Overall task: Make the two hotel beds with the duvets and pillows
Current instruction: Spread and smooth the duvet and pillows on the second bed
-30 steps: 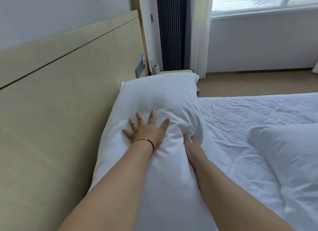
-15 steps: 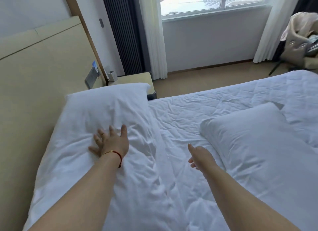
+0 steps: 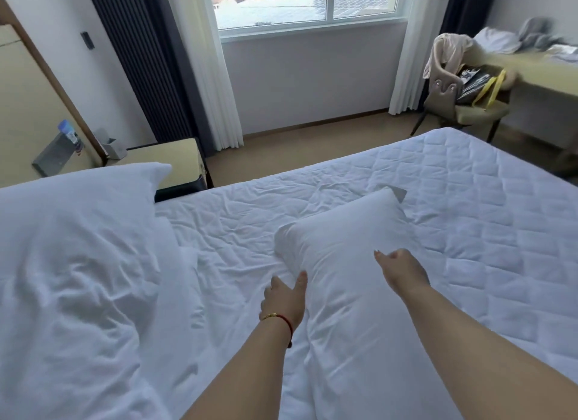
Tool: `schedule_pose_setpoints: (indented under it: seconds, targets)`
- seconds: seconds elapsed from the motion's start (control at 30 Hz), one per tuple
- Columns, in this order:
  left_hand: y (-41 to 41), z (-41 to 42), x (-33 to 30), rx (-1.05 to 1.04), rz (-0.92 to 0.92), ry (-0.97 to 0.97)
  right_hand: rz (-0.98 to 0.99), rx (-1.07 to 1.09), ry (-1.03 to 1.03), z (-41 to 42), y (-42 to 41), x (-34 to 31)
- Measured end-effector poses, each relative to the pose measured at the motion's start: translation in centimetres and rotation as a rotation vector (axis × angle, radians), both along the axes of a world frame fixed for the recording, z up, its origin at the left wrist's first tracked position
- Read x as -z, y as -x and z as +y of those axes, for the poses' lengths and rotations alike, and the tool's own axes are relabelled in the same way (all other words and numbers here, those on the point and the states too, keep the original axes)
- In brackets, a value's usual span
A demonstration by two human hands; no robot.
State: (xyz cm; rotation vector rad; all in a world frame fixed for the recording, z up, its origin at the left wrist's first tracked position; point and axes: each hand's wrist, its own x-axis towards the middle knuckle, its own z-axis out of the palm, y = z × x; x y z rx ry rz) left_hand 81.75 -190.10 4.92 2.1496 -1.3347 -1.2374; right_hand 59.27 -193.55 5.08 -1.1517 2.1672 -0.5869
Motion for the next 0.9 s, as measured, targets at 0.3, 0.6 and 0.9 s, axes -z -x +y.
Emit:
schedule_pose_setpoints:
  seconds: [0.3,0.6,0.9]
  targets:
    - [8.1,3.7,9.3,-0.252,0.373,-0.367,-0.149,0.21,-0.35,4.1,11.0,7.4]
    - [9.4,2.3,6.1,-0.401,0.685,0.019,-0.197,0.139,-0.139,3.7,10.1,4.9]
    - [-2.4,1.5,-10.7,-0.353,0.399,0.463,-0.407,0.175,0.225,4.0,-1.1,-7.3]
